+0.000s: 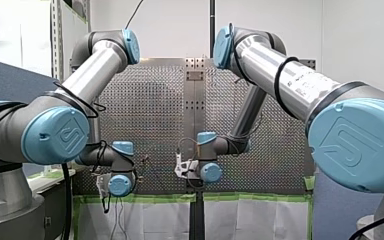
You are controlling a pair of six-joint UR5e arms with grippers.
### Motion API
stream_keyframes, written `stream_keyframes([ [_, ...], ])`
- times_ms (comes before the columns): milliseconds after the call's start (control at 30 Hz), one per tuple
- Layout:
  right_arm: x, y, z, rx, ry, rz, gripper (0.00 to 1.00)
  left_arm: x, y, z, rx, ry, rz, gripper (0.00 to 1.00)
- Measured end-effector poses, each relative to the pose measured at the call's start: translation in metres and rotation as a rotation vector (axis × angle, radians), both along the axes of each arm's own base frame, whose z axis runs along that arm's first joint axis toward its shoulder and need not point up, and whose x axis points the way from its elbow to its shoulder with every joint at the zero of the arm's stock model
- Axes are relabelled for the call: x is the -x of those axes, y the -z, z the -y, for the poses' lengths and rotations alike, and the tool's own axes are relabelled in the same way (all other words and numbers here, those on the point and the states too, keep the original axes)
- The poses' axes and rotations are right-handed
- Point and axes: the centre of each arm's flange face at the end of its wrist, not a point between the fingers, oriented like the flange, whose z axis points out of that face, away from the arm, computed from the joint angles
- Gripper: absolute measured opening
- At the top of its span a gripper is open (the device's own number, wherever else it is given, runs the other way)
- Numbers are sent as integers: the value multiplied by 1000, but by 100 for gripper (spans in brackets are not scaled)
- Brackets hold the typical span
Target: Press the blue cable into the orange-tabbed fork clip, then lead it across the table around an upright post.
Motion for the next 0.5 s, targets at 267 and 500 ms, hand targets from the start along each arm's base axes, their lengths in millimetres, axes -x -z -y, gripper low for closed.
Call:
stream_keyframes([
  [267, -5, -5, 3, 9, -5, 8, 0, -9, -19, 1, 12, 6, 43, 0],
  [500, -8, -6, 3, 10, -8, 9, 0, -19, -33, 1, 41, 17, 77, 0],
])
